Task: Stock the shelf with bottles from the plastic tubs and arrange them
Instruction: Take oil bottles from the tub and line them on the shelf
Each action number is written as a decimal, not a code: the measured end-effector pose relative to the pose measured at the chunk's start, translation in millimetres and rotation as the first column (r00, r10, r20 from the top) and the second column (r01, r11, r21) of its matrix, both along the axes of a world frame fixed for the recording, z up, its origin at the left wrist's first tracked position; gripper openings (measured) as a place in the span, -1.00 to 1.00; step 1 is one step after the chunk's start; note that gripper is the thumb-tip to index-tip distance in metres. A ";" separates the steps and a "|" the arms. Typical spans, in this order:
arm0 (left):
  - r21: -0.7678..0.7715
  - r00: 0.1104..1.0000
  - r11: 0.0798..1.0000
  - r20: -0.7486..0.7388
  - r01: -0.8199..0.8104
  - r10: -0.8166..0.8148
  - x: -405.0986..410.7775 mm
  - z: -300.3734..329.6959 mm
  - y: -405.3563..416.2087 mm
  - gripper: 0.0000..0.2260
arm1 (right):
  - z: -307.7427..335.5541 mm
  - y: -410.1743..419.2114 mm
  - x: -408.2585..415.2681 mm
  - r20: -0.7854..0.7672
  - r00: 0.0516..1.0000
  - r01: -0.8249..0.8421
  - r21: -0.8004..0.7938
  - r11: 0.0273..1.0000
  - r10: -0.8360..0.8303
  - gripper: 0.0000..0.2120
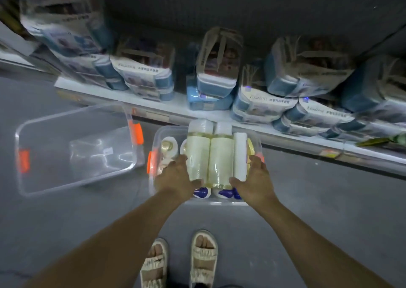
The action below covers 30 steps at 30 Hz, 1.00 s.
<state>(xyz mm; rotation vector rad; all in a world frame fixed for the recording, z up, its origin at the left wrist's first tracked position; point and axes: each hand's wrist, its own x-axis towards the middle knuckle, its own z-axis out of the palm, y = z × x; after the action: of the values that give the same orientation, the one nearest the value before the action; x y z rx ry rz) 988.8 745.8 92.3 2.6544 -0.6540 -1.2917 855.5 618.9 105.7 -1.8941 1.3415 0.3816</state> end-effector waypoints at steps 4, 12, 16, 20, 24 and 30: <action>-0.005 0.999 0.999 0.036 -0.040 0.040 -2.3 -58.4 -18.6 -0.23 | -48.1 -0.2 0.9 0.032 0.999 0.016 0.023 1.000 -0.017 -0.23; -0.156 0.958 0.945 -0.051 -0.286 0.282 -7.2 -128.9 -32.9 -0.10 | -99.9 2.6 -1.0 0.067 0.994 0.086 0.056 0.995 -0.090 -0.23; -0.173 0.935 0.920 -0.123 -0.350 0.333 1.2 -135.6 -29.6 -0.22 | -104.6 3.0 3.9 0.112 0.990 0.086 0.042 0.995 -0.090 -0.32; -0.145 0.911 0.911 -0.215 -0.385 0.351 14.5 -133.6 -26.5 -0.29 | -104.6 9.7 14.9 0.126 0.985 0.110 0.050 0.993 -0.115 -0.36; -0.148 0.741 0.779 -0.455 -0.610 0.494 27.7 -117.4 -9.1 -0.41 | -99.7 16.3 29.3 0.122 0.984 0.122 0.063 0.991 -0.129 -0.34; -0.022 0.398 0.603 -0.770 -0.798 0.499 40.1 -101.4 26.2 -0.46 | -94.9 20.0 44.5 0.039 0.991 0.126 0.051 0.991 -0.129 -0.31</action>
<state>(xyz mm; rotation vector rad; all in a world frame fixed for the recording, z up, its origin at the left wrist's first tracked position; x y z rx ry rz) 1028.9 772.0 -9.1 1.5312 0.2737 -1.4924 899.9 639.0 10.8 -1.7570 1.4044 0.3047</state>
